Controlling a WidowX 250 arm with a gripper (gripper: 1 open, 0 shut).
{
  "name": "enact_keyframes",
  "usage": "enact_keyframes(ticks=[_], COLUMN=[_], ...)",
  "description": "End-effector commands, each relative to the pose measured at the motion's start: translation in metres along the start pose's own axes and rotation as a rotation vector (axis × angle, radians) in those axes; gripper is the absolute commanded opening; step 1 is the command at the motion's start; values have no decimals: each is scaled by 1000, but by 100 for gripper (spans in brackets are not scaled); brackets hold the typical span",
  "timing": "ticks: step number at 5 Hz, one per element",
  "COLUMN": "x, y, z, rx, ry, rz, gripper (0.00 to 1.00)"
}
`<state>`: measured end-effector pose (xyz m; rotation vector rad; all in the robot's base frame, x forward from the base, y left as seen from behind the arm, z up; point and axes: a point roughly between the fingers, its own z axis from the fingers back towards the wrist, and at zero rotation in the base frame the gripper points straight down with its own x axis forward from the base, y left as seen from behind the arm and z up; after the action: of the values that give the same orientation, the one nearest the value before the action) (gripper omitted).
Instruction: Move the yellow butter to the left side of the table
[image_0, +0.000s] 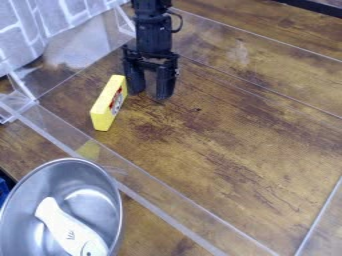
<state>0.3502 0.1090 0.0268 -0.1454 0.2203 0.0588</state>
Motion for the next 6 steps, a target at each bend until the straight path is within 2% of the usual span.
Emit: enact_keyframes(ticks=[1, 6], x=[3, 9], y=[-1, 9], z=[23, 16], rx=[25, 30], ry=[-66, -68], rz=[-15, -19], gripper=[100, 100])
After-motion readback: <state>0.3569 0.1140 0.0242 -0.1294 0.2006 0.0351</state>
